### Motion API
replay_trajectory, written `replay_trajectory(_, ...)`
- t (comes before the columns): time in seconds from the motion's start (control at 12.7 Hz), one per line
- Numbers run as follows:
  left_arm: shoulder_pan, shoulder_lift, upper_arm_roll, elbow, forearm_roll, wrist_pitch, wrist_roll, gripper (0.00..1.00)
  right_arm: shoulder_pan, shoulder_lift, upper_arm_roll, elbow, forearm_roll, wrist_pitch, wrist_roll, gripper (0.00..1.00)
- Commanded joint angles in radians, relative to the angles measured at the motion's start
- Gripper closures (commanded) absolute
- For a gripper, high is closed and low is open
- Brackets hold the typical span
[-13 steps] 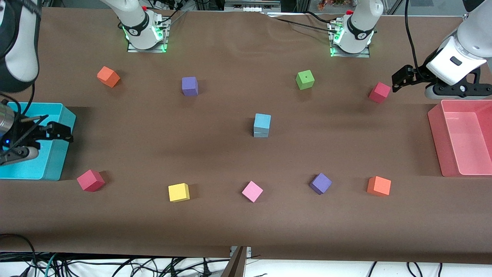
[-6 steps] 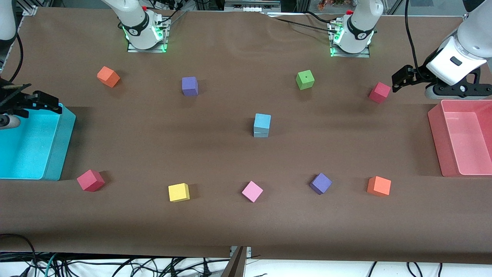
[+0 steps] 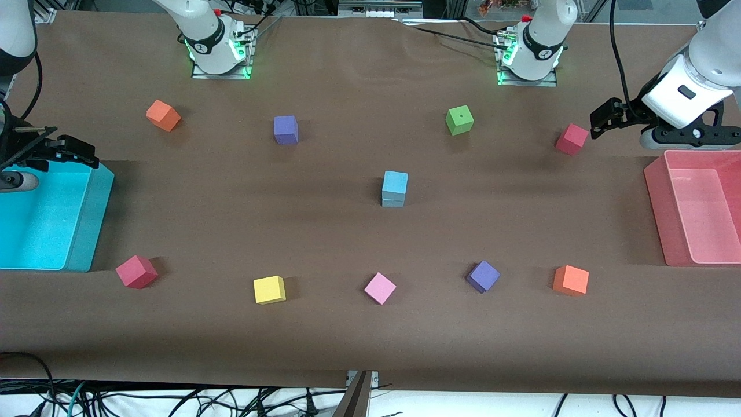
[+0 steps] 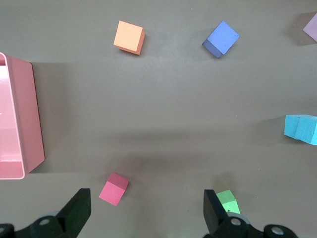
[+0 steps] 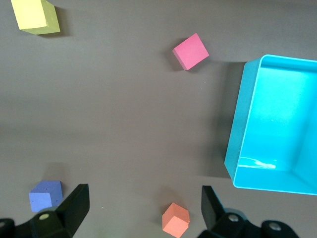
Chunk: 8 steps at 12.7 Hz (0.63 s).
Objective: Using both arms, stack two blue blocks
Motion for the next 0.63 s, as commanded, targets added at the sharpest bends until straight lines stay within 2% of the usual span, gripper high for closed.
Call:
replay_trajectory(0.0,-0.011,0.01,0.011,0.026,-0.012,-0.02,0.001,0.0,-0.023,-0.001,0.023,0.021,-0.007,-0.003,0.024,0.0)
replay_trajectory(0.55,-0.012,0.01,0.009,0.026,-0.01,-0.021,0.001,0.0,-0.027,0.005,0.02,0.024,-0.009,-0.013,0.021,0.0)
